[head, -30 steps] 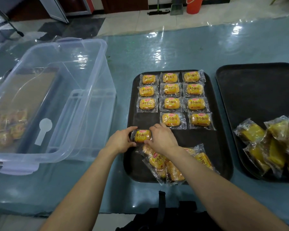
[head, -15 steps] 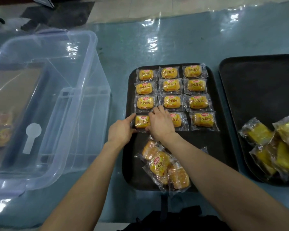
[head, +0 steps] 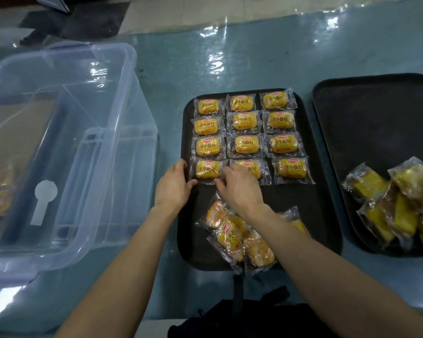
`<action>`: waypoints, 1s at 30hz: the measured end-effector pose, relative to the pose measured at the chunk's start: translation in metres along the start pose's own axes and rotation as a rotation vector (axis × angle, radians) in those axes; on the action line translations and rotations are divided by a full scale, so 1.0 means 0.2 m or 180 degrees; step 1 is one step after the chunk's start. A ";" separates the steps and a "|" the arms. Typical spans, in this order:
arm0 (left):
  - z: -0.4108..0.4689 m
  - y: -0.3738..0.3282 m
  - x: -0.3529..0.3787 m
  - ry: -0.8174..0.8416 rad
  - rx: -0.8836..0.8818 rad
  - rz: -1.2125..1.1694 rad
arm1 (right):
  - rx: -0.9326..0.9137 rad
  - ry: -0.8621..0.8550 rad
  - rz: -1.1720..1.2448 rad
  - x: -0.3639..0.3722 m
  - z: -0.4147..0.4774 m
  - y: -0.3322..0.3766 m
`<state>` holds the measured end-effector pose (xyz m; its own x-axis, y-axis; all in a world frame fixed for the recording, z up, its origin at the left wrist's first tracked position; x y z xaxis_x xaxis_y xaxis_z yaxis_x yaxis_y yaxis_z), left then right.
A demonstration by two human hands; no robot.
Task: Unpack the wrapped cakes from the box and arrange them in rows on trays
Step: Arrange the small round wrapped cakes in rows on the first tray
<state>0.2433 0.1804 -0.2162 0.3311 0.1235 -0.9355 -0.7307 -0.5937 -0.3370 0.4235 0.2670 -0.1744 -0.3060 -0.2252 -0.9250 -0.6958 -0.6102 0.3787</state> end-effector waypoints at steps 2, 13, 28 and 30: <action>-0.05 -0.01 0.01 0.0195 -0.0070 0.0019 | 0.0098 0.0201 0.0070 0.02 -0.10 -0.03; -0.31 -0.08 0.18 0.2481 0.0031 -0.0302 | 0.0212 0.1208 -0.0262 0.16 -0.31 -0.14; -0.40 0.08 0.03 0.1714 -0.0117 -0.2189 | 0.0459 0.0724 0.1046 0.18 -0.33 -0.10; -0.41 0.10 0.05 0.1646 -0.0305 -0.2130 | 0.0564 0.0653 0.1248 0.17 -0.31 -0.10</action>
<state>0.2810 0.1046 -0.2242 0.9235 0.1075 -0.3682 -0.2377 -0.5928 -0.7695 0.4677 0.2248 -0.2162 -0.4455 -0.5688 -0.6914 -0.6591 -0.3142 0.6832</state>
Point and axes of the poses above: each hand's wrist, its own z-axis towards the middle knuckle, its own x-axis out of the palm, y = z × x, the point moved 6 cm from there along z, towards the middle knuckle
